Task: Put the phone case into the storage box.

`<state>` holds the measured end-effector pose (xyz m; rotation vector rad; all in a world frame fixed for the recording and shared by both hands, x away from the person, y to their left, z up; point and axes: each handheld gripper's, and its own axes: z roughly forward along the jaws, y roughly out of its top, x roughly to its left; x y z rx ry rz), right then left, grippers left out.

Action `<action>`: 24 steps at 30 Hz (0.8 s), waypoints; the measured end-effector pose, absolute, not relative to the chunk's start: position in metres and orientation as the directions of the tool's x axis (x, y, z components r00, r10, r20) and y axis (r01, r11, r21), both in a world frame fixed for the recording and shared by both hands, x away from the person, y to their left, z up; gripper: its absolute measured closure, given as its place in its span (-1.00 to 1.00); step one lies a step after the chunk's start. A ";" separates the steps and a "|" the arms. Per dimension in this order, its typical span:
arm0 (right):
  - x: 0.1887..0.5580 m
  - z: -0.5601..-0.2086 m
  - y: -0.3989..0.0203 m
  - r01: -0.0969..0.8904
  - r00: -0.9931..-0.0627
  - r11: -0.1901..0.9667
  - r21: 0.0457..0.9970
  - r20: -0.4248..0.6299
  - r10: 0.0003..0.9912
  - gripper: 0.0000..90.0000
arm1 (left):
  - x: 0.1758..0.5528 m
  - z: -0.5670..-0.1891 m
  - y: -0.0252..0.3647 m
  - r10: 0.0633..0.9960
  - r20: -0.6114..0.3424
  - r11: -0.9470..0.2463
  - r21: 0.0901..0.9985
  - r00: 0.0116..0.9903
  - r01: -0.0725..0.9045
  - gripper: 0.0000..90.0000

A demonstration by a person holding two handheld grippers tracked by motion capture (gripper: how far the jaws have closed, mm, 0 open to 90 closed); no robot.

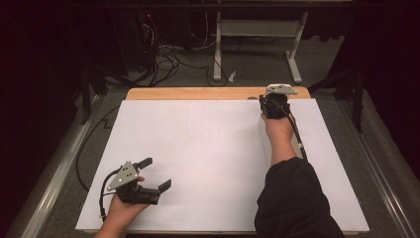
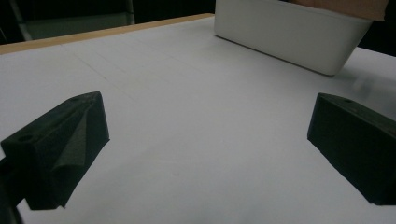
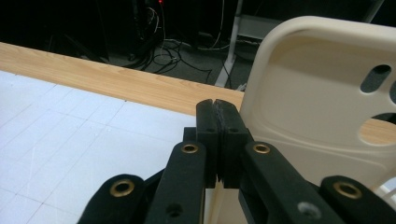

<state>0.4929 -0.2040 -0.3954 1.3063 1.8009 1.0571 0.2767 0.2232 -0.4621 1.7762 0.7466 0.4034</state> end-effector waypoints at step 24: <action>0.481 -0.386 -0.204 0.398 -0.314 0.153 0.905 -0.022 0.949 0.93 | 0.277 -0.463 0.223 0.667 -0.089 -0.197 0.936 0.739 0.290 -0.99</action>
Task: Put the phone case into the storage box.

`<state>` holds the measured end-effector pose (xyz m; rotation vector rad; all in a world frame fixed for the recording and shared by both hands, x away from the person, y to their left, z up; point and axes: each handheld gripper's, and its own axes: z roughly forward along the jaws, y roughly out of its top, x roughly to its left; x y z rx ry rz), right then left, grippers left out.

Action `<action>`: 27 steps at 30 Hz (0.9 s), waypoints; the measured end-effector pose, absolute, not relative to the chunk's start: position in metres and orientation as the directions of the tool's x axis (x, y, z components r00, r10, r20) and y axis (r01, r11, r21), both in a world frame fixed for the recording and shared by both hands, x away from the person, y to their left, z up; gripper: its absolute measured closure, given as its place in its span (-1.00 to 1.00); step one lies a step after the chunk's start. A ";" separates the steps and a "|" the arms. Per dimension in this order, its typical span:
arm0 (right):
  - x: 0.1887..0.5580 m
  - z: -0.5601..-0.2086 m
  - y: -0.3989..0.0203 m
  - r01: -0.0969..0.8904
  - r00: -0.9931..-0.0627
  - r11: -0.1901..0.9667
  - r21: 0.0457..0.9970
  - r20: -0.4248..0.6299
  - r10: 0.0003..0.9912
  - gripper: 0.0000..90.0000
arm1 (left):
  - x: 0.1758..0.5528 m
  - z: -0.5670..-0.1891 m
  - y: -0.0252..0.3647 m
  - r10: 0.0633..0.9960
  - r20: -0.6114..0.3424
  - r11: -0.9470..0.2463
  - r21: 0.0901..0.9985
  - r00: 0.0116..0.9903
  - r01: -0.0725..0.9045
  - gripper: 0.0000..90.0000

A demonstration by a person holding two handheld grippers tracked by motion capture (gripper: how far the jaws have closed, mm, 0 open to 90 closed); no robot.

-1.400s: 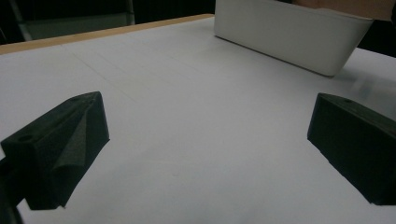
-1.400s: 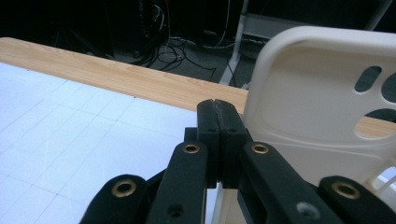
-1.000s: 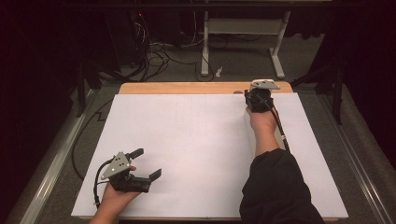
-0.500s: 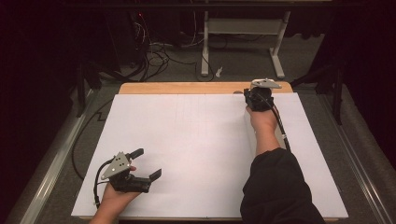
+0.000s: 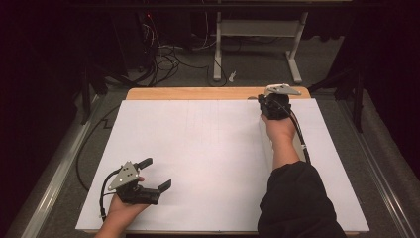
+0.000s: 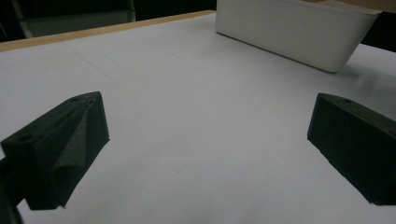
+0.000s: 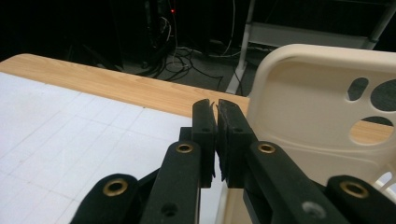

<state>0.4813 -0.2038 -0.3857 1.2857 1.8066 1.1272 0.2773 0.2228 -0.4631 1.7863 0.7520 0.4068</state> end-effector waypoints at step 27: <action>0.404 -0.363 -0.227 0.340 -0.427 0.096 0.935 0.063 0.902 -0.15 | 0.278 -0.460 0.221 0.689 -0.077 -0.219 0.926 0.721 0.308 -0.99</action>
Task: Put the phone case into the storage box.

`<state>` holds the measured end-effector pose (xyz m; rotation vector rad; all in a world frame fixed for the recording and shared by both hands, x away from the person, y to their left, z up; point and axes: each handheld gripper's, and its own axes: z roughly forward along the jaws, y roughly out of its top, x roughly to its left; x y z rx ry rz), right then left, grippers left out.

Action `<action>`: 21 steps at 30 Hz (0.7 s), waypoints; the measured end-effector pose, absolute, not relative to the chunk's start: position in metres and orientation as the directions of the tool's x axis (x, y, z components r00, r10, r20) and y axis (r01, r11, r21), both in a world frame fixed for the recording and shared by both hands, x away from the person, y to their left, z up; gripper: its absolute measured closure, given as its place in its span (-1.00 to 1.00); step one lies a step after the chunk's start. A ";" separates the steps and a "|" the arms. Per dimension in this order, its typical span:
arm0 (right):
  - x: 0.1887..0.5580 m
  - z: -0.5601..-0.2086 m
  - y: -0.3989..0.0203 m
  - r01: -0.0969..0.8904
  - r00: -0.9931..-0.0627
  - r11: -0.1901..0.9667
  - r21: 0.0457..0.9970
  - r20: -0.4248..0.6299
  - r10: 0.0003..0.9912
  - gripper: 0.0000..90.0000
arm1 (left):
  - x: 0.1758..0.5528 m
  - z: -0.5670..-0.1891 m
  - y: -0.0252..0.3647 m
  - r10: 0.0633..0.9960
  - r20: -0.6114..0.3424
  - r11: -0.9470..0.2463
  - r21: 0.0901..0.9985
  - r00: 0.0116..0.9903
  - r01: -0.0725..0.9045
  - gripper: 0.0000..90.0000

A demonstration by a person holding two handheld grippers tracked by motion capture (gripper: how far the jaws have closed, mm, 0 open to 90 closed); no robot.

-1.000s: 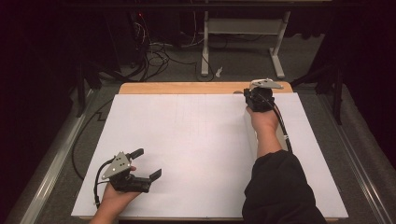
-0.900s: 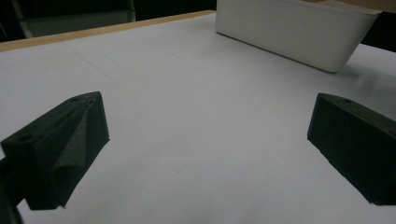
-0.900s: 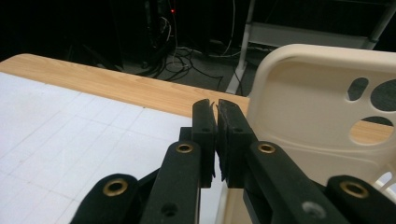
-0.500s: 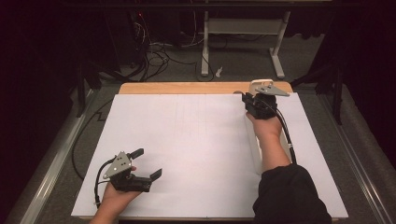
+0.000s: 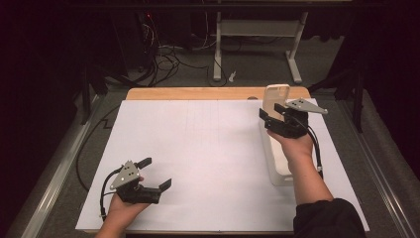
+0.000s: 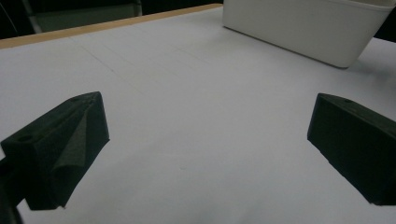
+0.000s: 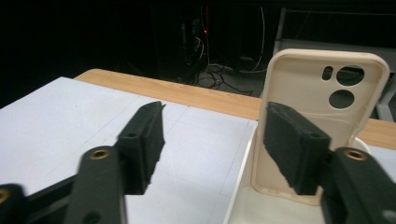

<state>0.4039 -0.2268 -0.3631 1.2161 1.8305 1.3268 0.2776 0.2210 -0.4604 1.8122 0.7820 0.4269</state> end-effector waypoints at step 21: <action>0.329 -0.362 -0.258 0.262 -0.489 0.125 0.957 0.020 0.872 -1.00 | 0.277 -0.460 0.221 0.694 -0.068 -0.232 0.922 0.717 0.312 -1.00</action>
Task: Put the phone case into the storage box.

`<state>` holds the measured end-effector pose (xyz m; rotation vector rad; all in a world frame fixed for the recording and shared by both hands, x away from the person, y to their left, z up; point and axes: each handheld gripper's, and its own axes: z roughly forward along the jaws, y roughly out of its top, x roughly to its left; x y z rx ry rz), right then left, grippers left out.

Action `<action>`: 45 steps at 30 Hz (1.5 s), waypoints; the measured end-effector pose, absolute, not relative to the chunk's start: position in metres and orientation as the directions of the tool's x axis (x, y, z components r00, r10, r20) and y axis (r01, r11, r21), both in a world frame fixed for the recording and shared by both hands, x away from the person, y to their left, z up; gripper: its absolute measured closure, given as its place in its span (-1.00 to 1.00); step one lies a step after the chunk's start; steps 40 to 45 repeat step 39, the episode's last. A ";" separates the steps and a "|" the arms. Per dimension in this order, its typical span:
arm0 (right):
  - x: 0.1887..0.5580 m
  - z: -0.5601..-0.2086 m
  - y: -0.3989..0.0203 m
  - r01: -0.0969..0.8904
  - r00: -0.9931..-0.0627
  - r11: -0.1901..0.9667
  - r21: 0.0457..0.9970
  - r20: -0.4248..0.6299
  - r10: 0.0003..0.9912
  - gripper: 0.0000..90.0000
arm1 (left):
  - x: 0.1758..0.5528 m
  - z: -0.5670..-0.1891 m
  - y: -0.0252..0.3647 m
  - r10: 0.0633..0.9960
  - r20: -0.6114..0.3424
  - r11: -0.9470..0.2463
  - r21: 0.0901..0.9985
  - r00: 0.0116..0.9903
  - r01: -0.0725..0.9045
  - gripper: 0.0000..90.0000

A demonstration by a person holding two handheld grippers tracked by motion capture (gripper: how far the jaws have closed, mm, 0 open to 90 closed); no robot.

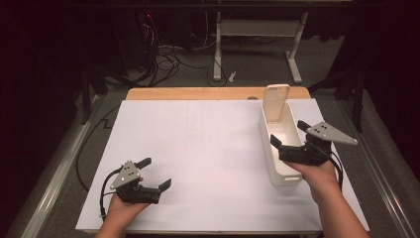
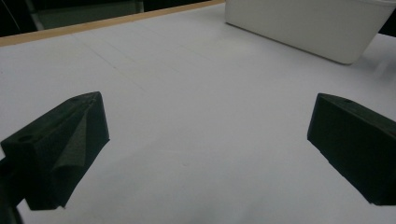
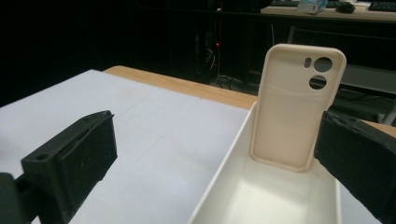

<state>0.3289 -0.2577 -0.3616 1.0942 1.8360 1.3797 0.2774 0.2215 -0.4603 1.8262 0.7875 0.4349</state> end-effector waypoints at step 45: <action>0.253 -0.418 -0.301 0.211 -0.483 0.117 0.970 -0.001 0.876 -1.00 | 0.269 -0.454 0.222 0.699 -0.046 -0.243 0.923 0.713 0.298 -0.99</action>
